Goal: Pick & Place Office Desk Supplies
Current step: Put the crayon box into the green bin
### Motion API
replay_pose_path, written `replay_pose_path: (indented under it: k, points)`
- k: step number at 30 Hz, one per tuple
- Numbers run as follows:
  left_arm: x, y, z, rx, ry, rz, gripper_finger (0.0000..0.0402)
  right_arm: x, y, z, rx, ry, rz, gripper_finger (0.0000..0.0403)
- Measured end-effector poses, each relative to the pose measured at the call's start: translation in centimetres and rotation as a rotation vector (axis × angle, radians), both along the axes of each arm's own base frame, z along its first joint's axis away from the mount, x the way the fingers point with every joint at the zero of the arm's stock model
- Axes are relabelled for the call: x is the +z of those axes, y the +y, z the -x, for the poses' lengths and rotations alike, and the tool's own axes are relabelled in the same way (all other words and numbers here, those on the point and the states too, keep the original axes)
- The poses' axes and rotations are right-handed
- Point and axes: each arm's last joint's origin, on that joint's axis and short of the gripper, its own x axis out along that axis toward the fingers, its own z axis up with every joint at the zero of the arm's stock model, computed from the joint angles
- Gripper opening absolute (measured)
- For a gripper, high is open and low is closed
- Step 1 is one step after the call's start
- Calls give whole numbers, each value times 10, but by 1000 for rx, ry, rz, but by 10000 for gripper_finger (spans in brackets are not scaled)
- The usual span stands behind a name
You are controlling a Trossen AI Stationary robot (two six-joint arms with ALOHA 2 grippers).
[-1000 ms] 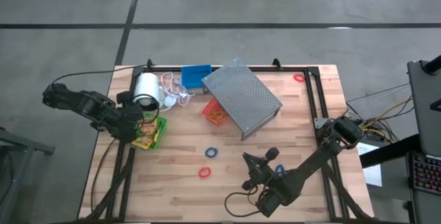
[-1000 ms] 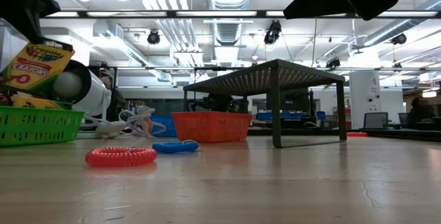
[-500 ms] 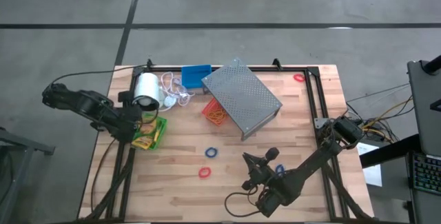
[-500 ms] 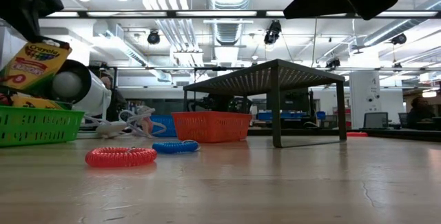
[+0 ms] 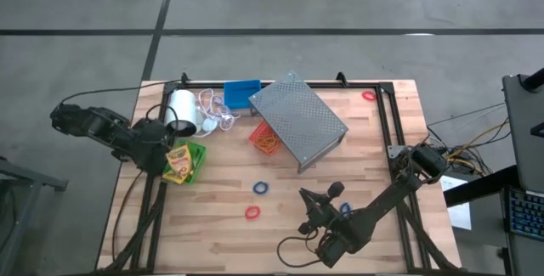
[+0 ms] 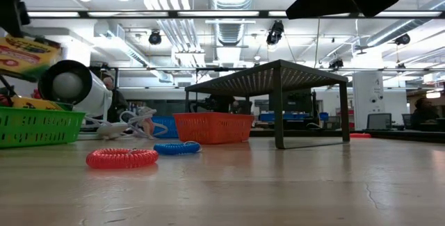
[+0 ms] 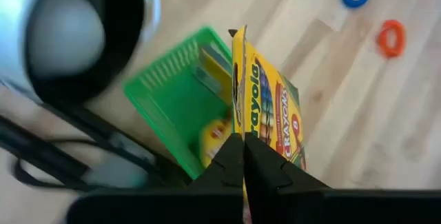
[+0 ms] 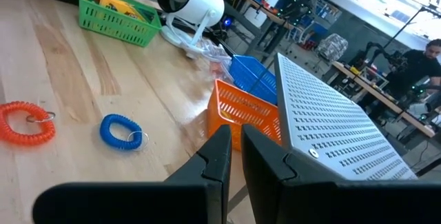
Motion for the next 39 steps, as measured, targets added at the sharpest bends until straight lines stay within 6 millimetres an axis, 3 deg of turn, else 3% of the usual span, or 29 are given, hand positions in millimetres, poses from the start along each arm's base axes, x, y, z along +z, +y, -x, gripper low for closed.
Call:
replay_pose_path:
  k: [5, 10, 20, 31, 39]
  points:
    - [0, 0, 6, 75, -6, 129, 0, 0, 0, 0, -1, -3, -4, 31]
    - [0, 3, 14, 75, -44, 149, 0, 0, 0, 0, 0, -3, -5, 31]
    - [0, 12, 31, 33, -154, 90, 0, 0, 0, 0, 0, 0, -2, 31]
    - [-2, 18, 41, 124, -238, 75, 0, 0, 0, 0, 1, 1, -2, 31]
    - [-32, 12, 30, 75, -94, 46, 0, 0, 0, 0, 0, 1, -1, 31]
